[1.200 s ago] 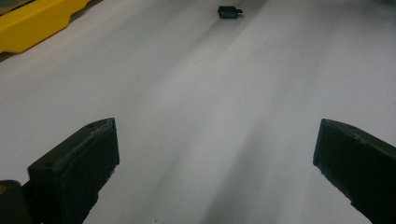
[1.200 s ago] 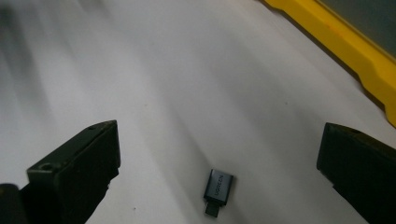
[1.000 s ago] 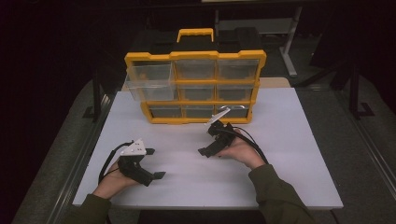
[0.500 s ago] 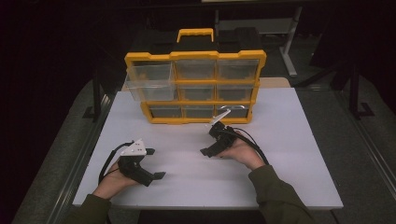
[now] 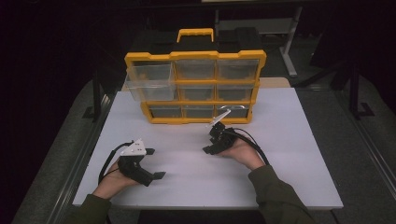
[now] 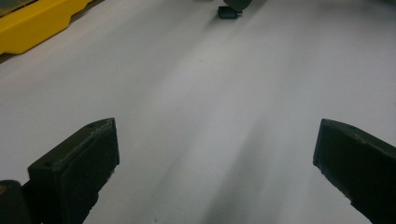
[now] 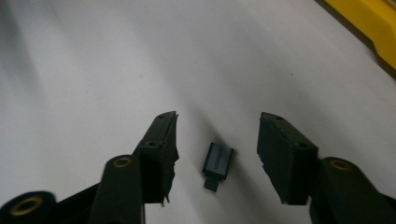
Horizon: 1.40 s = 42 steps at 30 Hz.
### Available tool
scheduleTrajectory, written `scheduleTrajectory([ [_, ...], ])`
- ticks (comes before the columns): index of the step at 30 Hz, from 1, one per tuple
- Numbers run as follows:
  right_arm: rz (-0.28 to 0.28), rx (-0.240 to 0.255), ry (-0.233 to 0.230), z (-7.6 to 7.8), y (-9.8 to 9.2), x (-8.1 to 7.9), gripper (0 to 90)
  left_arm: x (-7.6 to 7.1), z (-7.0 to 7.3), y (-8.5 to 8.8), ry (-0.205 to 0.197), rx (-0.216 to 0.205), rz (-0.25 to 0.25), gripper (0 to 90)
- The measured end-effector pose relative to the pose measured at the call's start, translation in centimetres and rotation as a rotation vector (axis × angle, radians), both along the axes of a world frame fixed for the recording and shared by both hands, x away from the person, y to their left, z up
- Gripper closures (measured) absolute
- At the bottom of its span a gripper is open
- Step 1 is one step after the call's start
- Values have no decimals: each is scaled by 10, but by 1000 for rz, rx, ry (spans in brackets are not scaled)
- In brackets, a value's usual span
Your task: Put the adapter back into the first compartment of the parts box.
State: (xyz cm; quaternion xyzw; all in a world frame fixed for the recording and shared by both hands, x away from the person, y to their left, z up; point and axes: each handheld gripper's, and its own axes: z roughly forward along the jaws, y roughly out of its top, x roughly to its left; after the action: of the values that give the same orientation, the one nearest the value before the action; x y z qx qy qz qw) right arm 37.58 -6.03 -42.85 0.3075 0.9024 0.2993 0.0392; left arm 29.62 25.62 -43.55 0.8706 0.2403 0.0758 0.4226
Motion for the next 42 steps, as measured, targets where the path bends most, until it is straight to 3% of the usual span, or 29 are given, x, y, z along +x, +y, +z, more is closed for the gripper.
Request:
scheduleTrajectory([
  [5,3,-18,1,-1,1,0,569,0,0,0,-1,-2,3,0],
  [18,9,-75,13,-8,2,1,702,0,0,0,-1,-1,0,0],
  [33,34,-121,-22,-9,5,-3,749,0,0,0,0,0,2,0],
  [42,54,-123,-20,-8,5,-1,755,0,-1,1,2,-1,2,0],
])
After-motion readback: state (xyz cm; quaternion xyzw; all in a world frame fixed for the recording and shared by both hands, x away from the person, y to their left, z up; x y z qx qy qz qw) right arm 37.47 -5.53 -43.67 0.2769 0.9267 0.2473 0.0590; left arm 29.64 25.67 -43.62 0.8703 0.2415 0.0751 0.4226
